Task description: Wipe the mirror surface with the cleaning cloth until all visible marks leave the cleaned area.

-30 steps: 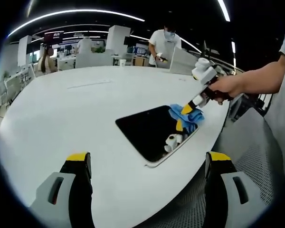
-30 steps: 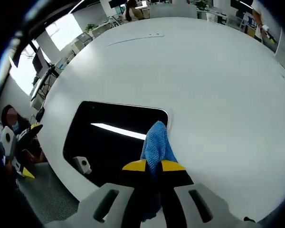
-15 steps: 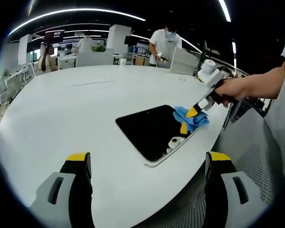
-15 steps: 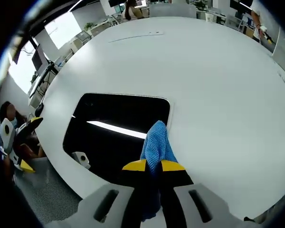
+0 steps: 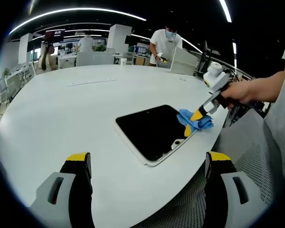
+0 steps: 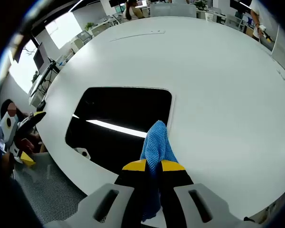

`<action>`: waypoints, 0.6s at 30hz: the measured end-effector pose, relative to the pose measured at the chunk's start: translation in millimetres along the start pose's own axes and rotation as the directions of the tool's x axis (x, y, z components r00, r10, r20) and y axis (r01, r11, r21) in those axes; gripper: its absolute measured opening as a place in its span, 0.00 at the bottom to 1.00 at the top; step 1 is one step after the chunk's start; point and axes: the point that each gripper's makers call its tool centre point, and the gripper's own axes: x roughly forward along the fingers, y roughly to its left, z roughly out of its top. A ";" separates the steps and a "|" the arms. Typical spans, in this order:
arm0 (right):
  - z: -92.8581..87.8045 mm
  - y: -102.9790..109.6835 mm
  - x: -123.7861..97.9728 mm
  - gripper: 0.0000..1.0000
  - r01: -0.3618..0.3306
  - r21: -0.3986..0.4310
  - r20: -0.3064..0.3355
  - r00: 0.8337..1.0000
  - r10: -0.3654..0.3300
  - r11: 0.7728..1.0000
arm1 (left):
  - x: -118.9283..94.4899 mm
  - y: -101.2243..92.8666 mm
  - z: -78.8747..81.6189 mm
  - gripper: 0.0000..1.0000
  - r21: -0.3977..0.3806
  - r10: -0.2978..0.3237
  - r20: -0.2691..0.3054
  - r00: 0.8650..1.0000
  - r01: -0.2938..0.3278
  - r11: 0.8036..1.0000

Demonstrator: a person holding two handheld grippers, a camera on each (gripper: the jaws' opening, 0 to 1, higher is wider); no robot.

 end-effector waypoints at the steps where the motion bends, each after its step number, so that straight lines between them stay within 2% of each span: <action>1: -0.5 0.2 -0.2 0.04 0.000 0.000 -0.001 1.000 0.000 1.000 | 0.0 0.1 -0.1 0.99 -0.001 0.000 0.000 1.000 0.000 1.000; 9: -12.0 4.6 -4.6 0.03 -0.007 -0.006 -0.019 1.000 0.006 1.000 | -0.1 0.2 0.0 0.99 0.000 0.000 -0.001 1.000 0.000 1.000; 18: -10.8 4.0 -5.0 0.03 -0.010 0.029 -0.022 1.000 0.011 1.000 | -0.2 -0.9 -0.7 0.99 0.002 -0.003 -0.007 1.000 0.003 1.000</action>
